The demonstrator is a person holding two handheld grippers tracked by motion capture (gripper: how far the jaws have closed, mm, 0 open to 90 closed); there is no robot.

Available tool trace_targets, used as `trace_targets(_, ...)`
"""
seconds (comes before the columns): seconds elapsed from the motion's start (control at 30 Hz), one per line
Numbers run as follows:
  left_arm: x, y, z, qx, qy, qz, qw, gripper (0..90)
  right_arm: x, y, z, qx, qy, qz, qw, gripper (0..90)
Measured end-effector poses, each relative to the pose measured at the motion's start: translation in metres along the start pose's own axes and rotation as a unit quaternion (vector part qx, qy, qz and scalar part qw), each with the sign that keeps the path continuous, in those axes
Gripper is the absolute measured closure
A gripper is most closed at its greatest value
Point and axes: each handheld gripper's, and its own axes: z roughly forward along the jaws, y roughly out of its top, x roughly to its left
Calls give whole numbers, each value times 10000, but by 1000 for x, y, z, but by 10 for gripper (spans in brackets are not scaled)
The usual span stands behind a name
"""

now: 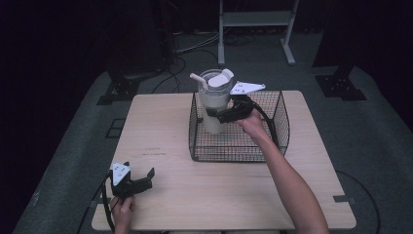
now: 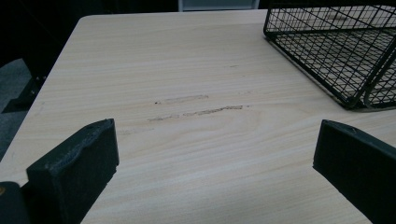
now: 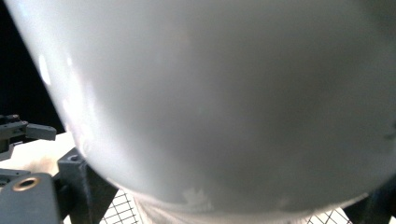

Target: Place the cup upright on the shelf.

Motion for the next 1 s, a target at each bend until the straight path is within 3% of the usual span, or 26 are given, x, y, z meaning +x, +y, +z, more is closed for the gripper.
trace_targets(0.3,-1,0,0,-1,-7,34,10000,0,-10,-14,12,181,4,130,9998,85)
trace_targets(1.0,-1,0,0,-10,-13,17,10000,0,-17,-31,29,518,-12,199,9985,85)
